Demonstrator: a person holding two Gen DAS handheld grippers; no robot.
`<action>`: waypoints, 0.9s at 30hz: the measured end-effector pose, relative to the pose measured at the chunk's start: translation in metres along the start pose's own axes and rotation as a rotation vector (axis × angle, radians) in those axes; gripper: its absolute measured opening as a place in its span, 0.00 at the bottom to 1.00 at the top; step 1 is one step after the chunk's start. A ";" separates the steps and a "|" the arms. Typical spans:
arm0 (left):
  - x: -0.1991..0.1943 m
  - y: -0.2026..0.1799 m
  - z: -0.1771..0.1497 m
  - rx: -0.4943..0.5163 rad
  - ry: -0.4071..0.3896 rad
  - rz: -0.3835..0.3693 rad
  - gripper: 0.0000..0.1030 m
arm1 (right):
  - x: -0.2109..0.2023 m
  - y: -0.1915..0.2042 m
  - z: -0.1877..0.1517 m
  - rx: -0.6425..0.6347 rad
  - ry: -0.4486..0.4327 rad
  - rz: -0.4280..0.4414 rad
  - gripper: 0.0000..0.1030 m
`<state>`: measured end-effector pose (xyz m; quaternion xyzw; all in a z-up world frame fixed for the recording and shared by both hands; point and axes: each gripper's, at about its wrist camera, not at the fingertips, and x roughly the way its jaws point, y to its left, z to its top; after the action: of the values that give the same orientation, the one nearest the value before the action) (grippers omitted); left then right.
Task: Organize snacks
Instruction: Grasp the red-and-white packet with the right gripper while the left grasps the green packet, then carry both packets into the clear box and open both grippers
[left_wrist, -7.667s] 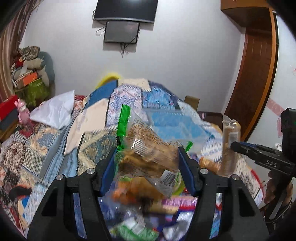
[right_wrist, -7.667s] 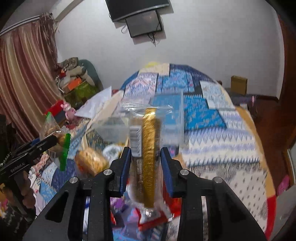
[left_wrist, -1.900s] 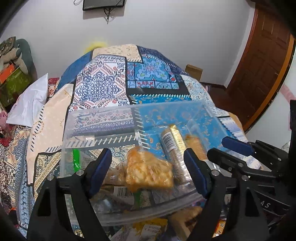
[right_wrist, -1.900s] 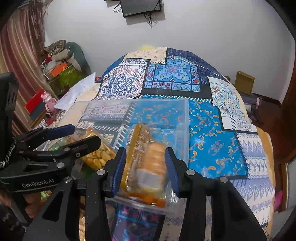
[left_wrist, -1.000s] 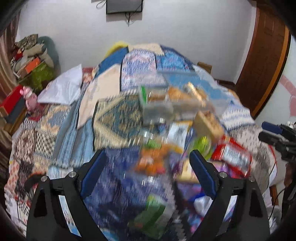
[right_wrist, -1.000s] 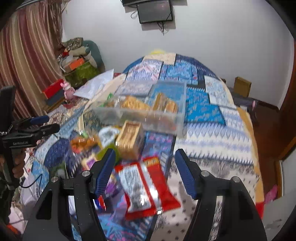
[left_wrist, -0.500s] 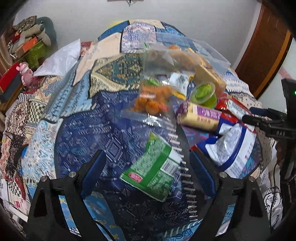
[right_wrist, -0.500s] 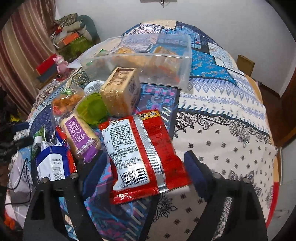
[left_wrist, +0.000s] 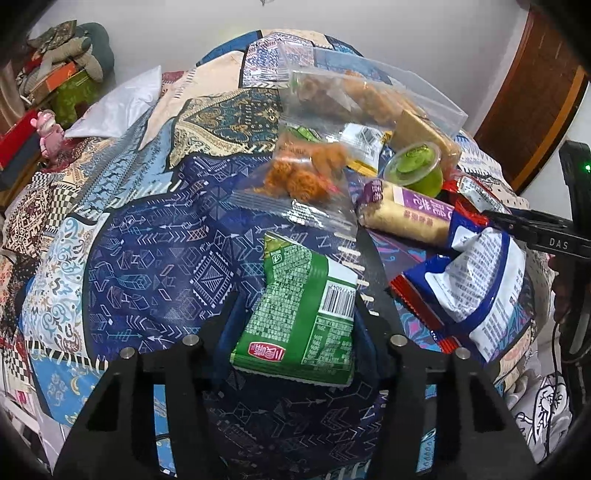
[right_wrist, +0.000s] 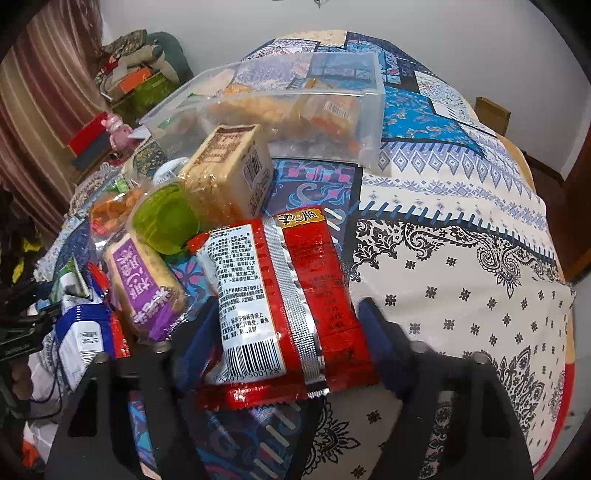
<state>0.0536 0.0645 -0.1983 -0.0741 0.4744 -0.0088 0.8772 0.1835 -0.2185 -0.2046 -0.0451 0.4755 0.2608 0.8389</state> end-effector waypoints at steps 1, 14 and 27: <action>-0.002 0.001 0.001 -0.005 -0.006 -0.005 0.52 | -0.001 0.000 0.000 0.003 -0.001 0.003 0.65; -0.042 -0.006 0.055 -0.005 -0.177 0.004 0.51 | -0.048 -0.002 0.013 0.027 -0.132 -0.002 0.65; -0.051 -0.032 0.162 0.016 -0.313 -0.034 0.51 | -0.088 0.004 0.078 0.031 -0.338 -0.016 0.65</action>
<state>0.1623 0.0571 -0.0647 -0.0753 0.3304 -0.0157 0.9407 0.2063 -0.2245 -0.0893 0.0086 0.3313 0.2508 0.9095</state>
